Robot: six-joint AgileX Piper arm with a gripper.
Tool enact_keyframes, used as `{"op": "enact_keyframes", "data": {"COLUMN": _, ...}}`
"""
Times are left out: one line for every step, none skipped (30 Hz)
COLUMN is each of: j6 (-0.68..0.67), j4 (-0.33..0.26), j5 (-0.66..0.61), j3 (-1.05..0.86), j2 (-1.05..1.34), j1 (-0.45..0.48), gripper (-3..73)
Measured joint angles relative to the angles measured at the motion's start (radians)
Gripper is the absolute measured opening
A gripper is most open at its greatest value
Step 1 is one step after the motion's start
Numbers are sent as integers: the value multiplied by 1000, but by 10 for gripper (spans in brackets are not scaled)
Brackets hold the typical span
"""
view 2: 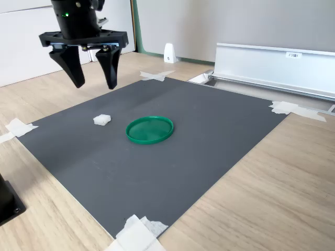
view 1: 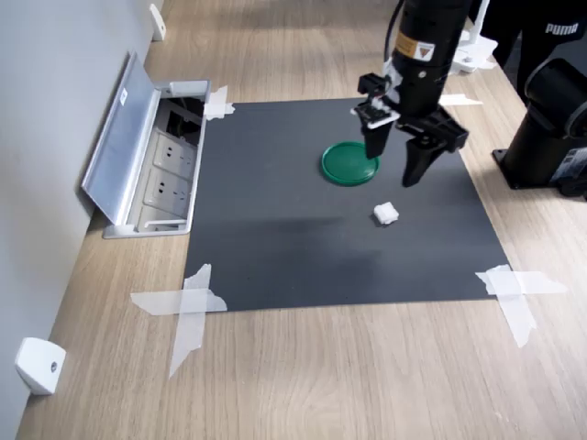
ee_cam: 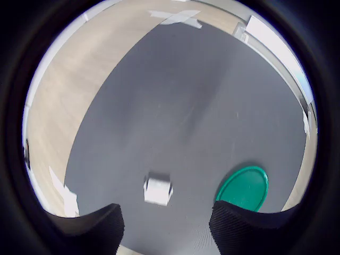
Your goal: Grasp a white terminal and put it on the green lid.
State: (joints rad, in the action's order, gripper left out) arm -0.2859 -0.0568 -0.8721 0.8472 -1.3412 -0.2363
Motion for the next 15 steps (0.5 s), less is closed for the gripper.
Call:
{"op": "enact_keyframes", "data": {"j6": 3, "j4": -4, "j5": 13, "j3": -3, "j2": -3, "j1": 0, "gripper": 687}}
{"op": "enact_keyframes", "data": {"j6": 5, "j4": -8, "j5": 28, "j3": -11, "j2": -6, "j1": 0, "gripper": 687}}
{"op": "enact_keyframes", "data": {"j6": 6, "j4": -12, "j5": 45, "j3": -23, "j2": -9, "j1": 0, "gripper": 687}}
{"op": "enact_keyframes", "data": {"j6": 6, "j4": -13, "j5": 57, "j3": -36, "j2": -10, "j1": 0, "gripper": 687}}
{"op": "enact_keyframes", "data": {"j6": 6, "j4": -14, "j5": 72, "j3": -54, "j2": -10, "j1": 0, "gripper": 687}}
{"op": "enact_keyframes", "data": {"j6": 6, "j4": -18, "j5": 83, "j3": -73, "j2": -10, "j1": 0, "gripper": 687}}
{"op": "enact_keyframes", "data": {"j6": 6, "j4": -22, "j5": 95, "j3": -91, "j2": -10, "j1": 0, "gripper": 687}}
{"op": "enact_keyframes", "data": {"j6": 6, "j4": -26, "j5": 107, "j3": -107, "j2": -10, "j1": 0, "gripper": 687}}
{"op": "enact_keyframes", "data": {"j6": 6, "j4": -29, "j5": 117, "j3": -121, "j2": -10, "j1": 0, "gripper": 687}}
{"op": "enact_keyframes", "data": {"j6": 6, "j4": -33, "j5": 128, "j3": -131, "j2": -10, "j1": 0, "gripper": 687}}
{"op": "enact_keyframes", "data": {"j6": 6, "j4": -35, "j5": 133, "j3": -137, "j2": -13, "j1": 0, "gripper": 687}}
{"op": "enact_keyframes", "data": {"j6": 6, "j4": -39, "j5": 140, "j3": -139, "j2": -19, "j1": 0, "gripper": 687}}
{"op": "enact_keyframes", "data": {"j6": 6, "j4": -43, "j5": 145, "j3": -140, "j2": -29, "j1": 0, "gripper": 687}}
{"op": "enact_keyframes", "data": {"j6": 6, "j4": -48, "j5": 150, "j3": -140, "j2": -38, "j1": 0, "gripper": 687}}
{"op": "enact_keyframes", "data": {"j6": 6, "j4": -54, "j5": 153, "j3": -140, "j2": -51, "j1": -1, "gripper": 687}}
